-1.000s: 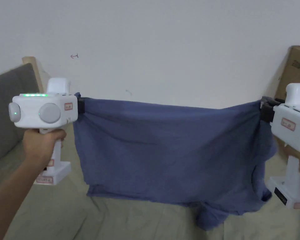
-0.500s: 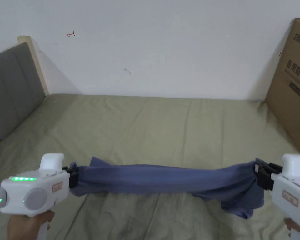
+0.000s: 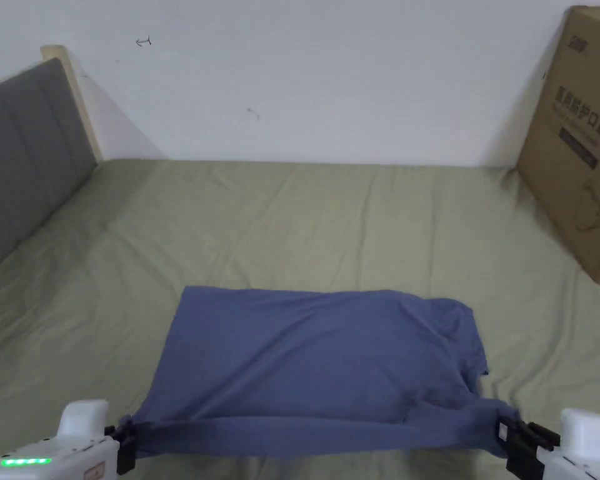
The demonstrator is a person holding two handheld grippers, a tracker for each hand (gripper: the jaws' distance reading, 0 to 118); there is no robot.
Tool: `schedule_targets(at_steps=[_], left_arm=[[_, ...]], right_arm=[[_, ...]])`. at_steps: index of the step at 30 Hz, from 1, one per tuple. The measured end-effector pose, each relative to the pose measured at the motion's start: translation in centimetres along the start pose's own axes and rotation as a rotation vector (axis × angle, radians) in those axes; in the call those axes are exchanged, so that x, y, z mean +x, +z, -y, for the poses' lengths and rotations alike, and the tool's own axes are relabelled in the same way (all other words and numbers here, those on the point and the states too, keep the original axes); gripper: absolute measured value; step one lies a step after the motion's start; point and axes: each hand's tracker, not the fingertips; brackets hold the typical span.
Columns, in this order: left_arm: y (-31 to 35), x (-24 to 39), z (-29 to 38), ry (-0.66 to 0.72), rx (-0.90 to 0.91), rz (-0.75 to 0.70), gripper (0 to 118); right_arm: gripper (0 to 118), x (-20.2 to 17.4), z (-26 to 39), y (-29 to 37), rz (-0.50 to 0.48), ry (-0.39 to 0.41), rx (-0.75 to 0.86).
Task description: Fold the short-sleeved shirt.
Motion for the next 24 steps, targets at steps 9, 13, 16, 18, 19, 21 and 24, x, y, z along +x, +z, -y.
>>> schedule_targets(at_steps=[9, 13, 16, 18, 19, 21, 24], left_arm=[[-2.1, -0.3, 5.0, 0.030, -0.134, -0.027, 2], [-2.1, 0.5, 4.7, 0.032, -0.148, -0.050, 7], [-1.6, 0.5, 3.7, 0.084, -0.183, -0.032, 63], [-0.7, 0.7, 2.9, 0.148, -0.187, -0.024, 96], [0.1, 0.9, 2.1, 0.158, -0.158, -0.008, 98], [1.9, 1.6, 0.4, 0.154, -0.051, 0.053, 98], [5.2, 4.0, -3.4, 0.092, 0.113, 0.072, 98]], right_arm=[[4, 0.8, 6.5, -1.8, 0.105, -0.083, -0.246], [5, 0.3, 7.5, -2.8, 0.140, -0.081, -0.320], [72, -1.2, 6.6, -2.0, 0.173, -0.071, -0.325], [101, -0.1, 5.8, -2.1, 0.176, -0.063, -0.308], [100, -0.1, 4.7, -1.6, 0.163, -0.064, -0.260], [100, -0.6, 2.4, -0.6, 0.127, -0.072, -0.162], [100, -4.3, -2.4, 2.2, 0.110, -0.036, -0.008]])
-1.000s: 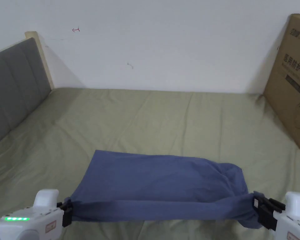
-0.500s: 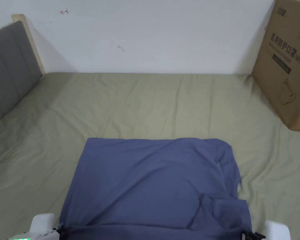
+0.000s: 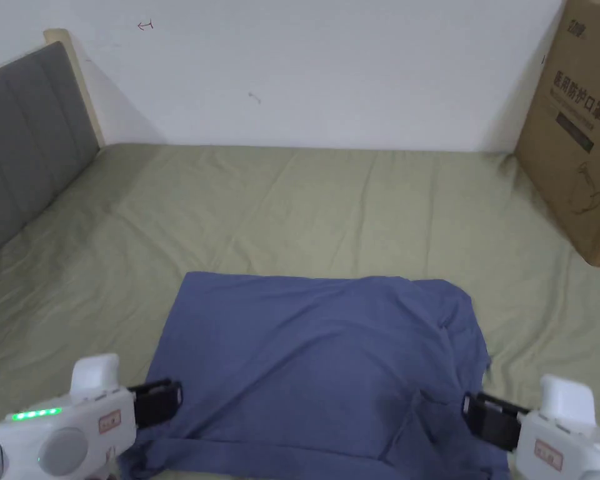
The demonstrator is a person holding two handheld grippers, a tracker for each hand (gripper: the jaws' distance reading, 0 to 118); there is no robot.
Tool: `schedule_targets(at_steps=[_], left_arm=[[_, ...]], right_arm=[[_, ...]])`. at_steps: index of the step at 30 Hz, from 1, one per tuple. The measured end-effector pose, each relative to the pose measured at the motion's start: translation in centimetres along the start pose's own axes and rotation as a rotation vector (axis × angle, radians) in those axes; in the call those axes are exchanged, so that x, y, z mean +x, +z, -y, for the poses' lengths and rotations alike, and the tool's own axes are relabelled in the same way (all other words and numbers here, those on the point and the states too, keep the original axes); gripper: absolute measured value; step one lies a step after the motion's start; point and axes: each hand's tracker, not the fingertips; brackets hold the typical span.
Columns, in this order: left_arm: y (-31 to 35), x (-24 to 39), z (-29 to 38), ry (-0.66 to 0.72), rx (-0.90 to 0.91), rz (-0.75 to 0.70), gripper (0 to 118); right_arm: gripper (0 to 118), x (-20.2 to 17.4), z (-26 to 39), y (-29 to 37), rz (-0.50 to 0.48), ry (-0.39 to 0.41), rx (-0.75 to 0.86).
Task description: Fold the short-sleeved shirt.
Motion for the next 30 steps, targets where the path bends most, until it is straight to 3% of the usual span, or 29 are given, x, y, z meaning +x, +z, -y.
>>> schedule_targets(at_steps=[2, 8, 10, 11, 12, 14, 15, 24, 30], left_arm=[[1.9, 1.9, -2.3, -0.053, 0.127, 0.003, 98], [4.7, 6.0, -6.1, -0.107, 0.371, 0.005, 97], [5.1, 7.0, -6.5, -0.123, 0.421, 0.002, 94], [5.4, 7.5, -6.4, -0.140, 0.453, -0.001, 86], [5.6, 7.9, -6.4, -0.155, 0.477, -0.004, 62], [5.7, 8.3, -6.0, -0.169, 0.513, 0.015, 0], [5.7, 8.5, -6.0, -0.176, 0.503, 0.025, 0], [6.4, 7.7, -5.2, -0.191, 0.450, 0.030, 0], [4.2, 4.1, -3.4, -0.140, 0.265, -0.037, 0]], right_arm=[[100, 0.4, -2.8, 0.4, -0.006, 0.041, 0.119], [100, -3.3, -7.0, 3.5, -0.005, 0.133, 0.361], [95, -4.5, -7.5, 4.0, 0.017, 0.161, 0.416], [87, -4.8, -7.6, 4.3, 0.025, 0.171, 0.439], [67, -5.1, -7.6, 4.5, 0.037, 0.183, 0.457], [28, -6.4, -7.6, 5.0, 0.067, 0.212, 0.502], [0, -6.5, -7.5, 5.1, 0.067, 0.221, 0.513], [0, -8.6, -6.9, 6.6, 0.069, 0.266, 0.542], [0, -8.5, -6.4, 6.8, 0.062, 0.255, 0.503]])
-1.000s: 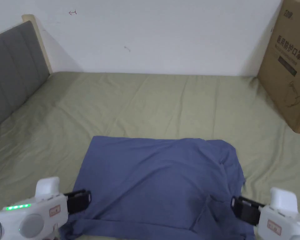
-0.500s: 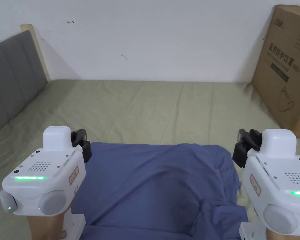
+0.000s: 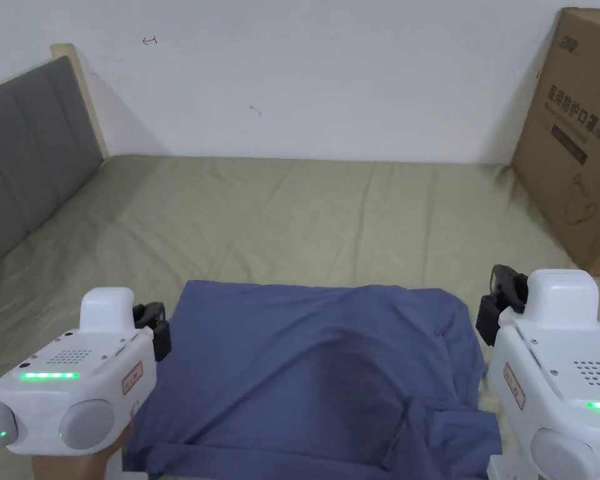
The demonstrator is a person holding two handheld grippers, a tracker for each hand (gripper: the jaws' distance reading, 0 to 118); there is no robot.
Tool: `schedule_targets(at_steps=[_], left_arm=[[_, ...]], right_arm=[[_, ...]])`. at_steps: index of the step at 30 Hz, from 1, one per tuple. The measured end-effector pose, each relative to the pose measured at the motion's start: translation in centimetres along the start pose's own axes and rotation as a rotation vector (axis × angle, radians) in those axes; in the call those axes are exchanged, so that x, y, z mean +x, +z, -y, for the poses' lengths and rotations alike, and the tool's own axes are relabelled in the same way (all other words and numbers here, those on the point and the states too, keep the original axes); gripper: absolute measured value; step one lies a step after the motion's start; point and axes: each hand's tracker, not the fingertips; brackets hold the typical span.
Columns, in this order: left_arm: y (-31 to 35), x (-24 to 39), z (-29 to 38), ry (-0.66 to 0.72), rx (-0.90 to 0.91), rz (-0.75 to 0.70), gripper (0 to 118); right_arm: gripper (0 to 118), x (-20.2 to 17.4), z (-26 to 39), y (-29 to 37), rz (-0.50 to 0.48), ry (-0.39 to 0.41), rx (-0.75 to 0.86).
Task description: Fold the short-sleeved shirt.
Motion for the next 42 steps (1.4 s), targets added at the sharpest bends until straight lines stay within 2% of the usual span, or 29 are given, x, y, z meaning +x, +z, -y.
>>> schedule_targets(at_steps=[2, 3, 4, 5, 6, 7, 8, 9, 11, 14, 16, 17, 18, 19, 20, 22, 24, 25, 26, 29, 30, 31, 32, 34, 37, 38, 39, 42], left_arm=[[-0.4, -1.5, 1.3, 0.005, -0.074, -0.018, 0], [-0.8, -2.0, 2.2, 0.011, -0.118, -0.019, 4], [-1.3, -2.8, 3.2, 0.020, -0.184, -0.026, 16], [-1.7, -3.4, 4.1, 0.020, -0.230, -0.037, 39], [-2.1, -3.9, 4.8, 0.023, -0.270, -0.043, 72], [-2.7, -4.4, 5.9, 0.035, -0.327, -0.051, 88], [-3.2, -5.0, 7.0, 0.069, -0.394, -0.051, 94], [-3.7, -5.4, 7.8, 0.087, -0.445, -0.054, 95], [-4.6, -6.1, 9.8, 0.091, -0.526, -0.066, 95], [-5.6, -6.5, 11.7, 0.059, -0.517, -0.124, 95], [-6.2, -6.5, 12.8, 0.069, -0.516, -0.111, 87], [-6.7, -6.6, 13.0, 0.070, -0.519, -0.115, 75], [-7.0, -6.7, 13.3, 0.091, -0.518, -0.102, 45], [-7.2, -6.7, 13.7, 0.131, -0.527, -0.050, 20], [-7.6, -6.7, 14.0, 0.151, -0.538, -0.019, 6], [-7.9, -6.2, 14.2, 0.157, -0.578, 0.013, 4], [-7.1, -5.8, 14.3, 0.096, -0.498, -0.035, 4], [-6.8, -5.7, 14.1, 0.090, -0.485, -0.033, 4], [-6.4, -5.6, 13.9, 0.096, -0.479, -0.024, 4], [-5.5, -5.6, 13.1, 0.091, -0.462, -0.019, 4], [-5.4, -5.6, 12.9, 0.096, -0.457, -0.014, 4], [-5.4, -5.9, 12.9, 0.097, -0.456, -0.014, 4], [-5.3, -5.9, 12.8, 0.100, -0.450, -0.015, 4], [-5.1, -5.9, 12.5, 0.095, -0.444, -0.020, 4], [-4.9, -5.8, 12.3, 0.092, -0.438, -0.023, 4], [-5.0, -5.9, 12.3, 0.090, -0.436, -0.024, 4], [-5.0, -5.9, 12.4, 0.090, -0.436, -0.024, 4], [-5.1, -5.9, 12.3, 0.093, -0.435, -0.029, 4]], right_arm=[[0, -0.2, 0.4, 0.1, -0.003, 0.000, -0.017], [0, -0.3, 0.6, 0.1, -0.003, 0.001, -0.023], [0, 0.5, 0.9, -0.4, -0.004, 0.000, -0.036], [0, 0.5, 1.2, -0.4, -0.007, -0.002, -0.043], [0, 0.5, 1.4, -0.4, -0.010, -0.003, -0.049], [0, 0.4, 1.6, -0.4, -0.013, -0.001, -0.057], [0, 1.6, 2.3, -1.2, -0.013, 0.003, -0.069], [0, 1.7, 2.6, -1.3, -0.013, 0.005, -0.077], [0, 2.0, 3.2, -1.5, -0.011, 0.009, -0.098], [0, 2.7, 4.2, -1.9, -0.006, 0.008, -0.129], [0, 3.0, 4.8, -2.1, 0.000, 0.011, -0.143], [0, 3.2, 5.1, -2.1, 0.004, 0.013, -0.151], [0, 3.4, 5.3, -2.2, 0.008, 0.015, -0.158], [0, 3.6, 5.6, -2.2, 0.014, 0.017, -0.166], [0, 3.7, 6.0, -2.0, 0.018, 0.016, -0.175], [0, 4.2, 6.7, -2.0, 0.038, 0.014, -0.202], [2, 4.5, 7.9, -1.6, 0.106, 0.012, -0.237], [17, 4.9, 8.8, -1.6, 0.107, 0.000, -0.259], [38, 5.4, 9.7, -1.6, 0.108, -0.013, -0.300], [63, 6.1, 13.3, -2.0, 0.099, -0.059, -0.449], [94, 6.3, 14.6, -2.3, 0.086, -0.060, -0.503], [105, 6.3, 16.0, -2.5, 0.091, -0.044, -0.551], [106, 5.9, 17.5, -2.3, 0.097, -0.023, -0.581], [106, 5.7, 19.7, -2.5, 0.080, -0.001, -0.660], [105, 5.2, 22.0, -2.8, 0.042, -0.054, -0.741], [101, 5.2, 22.6, -3.1, 0.042, -0.065, -0.749], [82, 5.2, 23.0, -3.3, 0.039, -0.067, -0.751], [8, 5.0, 23.3, -3.4, 0.009, -0.089, -0.769]])
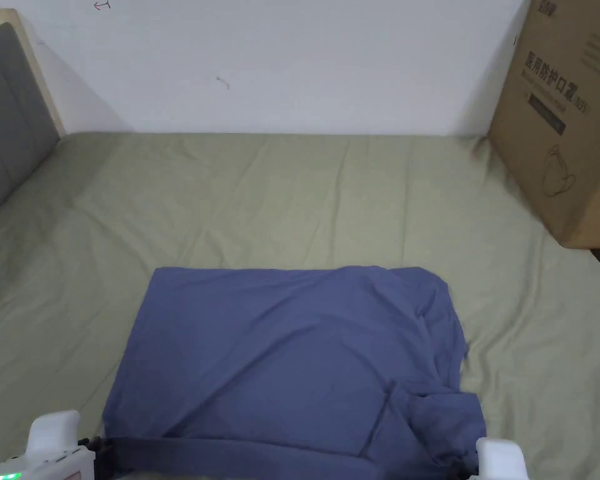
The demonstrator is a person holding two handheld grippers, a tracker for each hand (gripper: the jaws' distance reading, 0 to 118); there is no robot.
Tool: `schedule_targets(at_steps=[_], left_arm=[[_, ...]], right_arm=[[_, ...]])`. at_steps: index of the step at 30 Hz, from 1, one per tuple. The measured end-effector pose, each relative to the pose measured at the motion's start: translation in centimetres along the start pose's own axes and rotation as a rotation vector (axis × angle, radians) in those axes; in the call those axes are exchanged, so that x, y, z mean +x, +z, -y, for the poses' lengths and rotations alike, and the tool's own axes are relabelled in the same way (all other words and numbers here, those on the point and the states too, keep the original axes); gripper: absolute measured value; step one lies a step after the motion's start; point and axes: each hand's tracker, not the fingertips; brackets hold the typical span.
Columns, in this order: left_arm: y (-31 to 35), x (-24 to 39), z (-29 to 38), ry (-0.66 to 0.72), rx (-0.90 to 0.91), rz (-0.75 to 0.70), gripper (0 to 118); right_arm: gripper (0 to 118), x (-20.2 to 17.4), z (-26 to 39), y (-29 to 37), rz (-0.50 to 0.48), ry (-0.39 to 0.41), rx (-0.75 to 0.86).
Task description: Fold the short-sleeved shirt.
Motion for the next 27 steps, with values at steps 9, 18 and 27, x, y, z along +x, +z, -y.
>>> schedule_targets(at_steps=[9, 18, 27], left_arm=[[1.1, 0.2, -3.2, 0.031, 0.065, 0.028, 4], [-2.6, 1.1, -11.0, 0.011, 0.110, 0.034, 4], [-12.5, 2.0, -15.2, -0.036, -0.027, -0.008, 4]], right_arm=[[7, -1.1, -4.7, 4.8, -0.029, 0.035, 0.177], [7, -2.0, -14.1, 1.8, -0.036, 0.046, 0.205], [7, -2.8, -17.9, -7.0, 0.017, 0.055, 0.047]])
